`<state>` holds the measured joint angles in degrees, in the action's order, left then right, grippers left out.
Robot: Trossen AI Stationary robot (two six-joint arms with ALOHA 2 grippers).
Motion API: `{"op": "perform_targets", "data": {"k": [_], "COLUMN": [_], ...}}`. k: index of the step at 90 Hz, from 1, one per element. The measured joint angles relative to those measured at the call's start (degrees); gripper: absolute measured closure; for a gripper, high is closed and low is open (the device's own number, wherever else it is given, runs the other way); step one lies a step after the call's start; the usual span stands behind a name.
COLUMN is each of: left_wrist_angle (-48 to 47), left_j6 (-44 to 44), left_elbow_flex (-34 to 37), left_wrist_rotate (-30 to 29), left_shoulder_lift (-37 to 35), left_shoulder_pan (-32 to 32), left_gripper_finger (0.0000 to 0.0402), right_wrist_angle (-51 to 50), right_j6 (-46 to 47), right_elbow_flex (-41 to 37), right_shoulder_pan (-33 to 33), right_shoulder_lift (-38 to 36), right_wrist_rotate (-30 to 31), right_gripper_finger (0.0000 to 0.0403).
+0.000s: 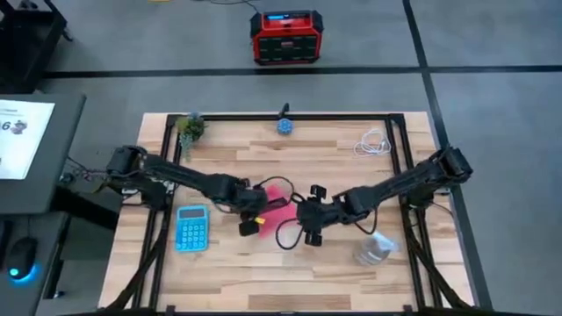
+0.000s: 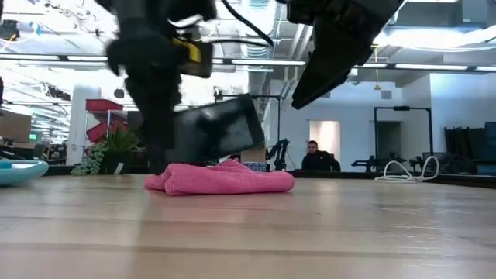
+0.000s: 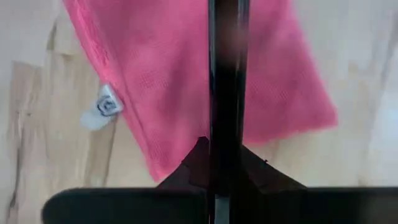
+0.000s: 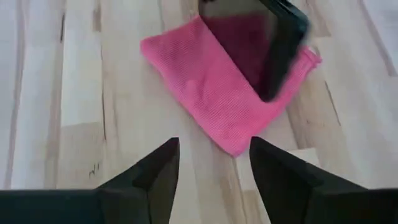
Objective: Apply microfiber cloth
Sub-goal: Wipe the black cellphone with the pink microfiber cloth
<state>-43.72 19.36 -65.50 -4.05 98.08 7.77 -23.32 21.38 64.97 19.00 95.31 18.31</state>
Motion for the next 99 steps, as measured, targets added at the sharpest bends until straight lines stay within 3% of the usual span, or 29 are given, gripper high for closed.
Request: {"op": "perform_targets", "data": {"k": [29, 47, 60, 77, 99], "left_wrist_angle": [-15.16, -17.12, -17.74, -11.27, 17.25], "left_j6": [-5.64, -9.08, -8.99, -7.96, 1.13], "left_elbow_flex": [-14.53, -17.23, -17.11, -10.04, 10.73], "left_wrist_rotate": [1.0, 6.54, 8.59, 11.54, 18.23], "left_shoulder_lift": [14.16, 14.13, 10.13, 3.17, -4.19], "left_shoulder_pan": [-0.59, -1.79, -3.14, -4.59, -7.23], "left_gripper_finger": [0.0397, 0.0396, 0.0396, 0.0396, 0.0395], "right_wrist_angle": [1.02, 0.93, 1.67, 2.17, 5.65], "right_j6": [3.88, 5.81, 7.15, 7.75, 8.8], "right_elbow_flex": [0.02, 0.06, 0.11, 0.07, 0.09], "right_shoulder_pan": [5.67, 8.59, 9.82, 10.68, 13.24], "right_shoulder_lift": [0.63, 2.95, 5.54, 9.69, 11.19], "right_wrist_rotate": [3.1, 6.43, 7.83, 10.25, 17.4], "right_gripper_finger": [0.0227, 0.0227, 0.0227, 0.0227, 0.0227]}}
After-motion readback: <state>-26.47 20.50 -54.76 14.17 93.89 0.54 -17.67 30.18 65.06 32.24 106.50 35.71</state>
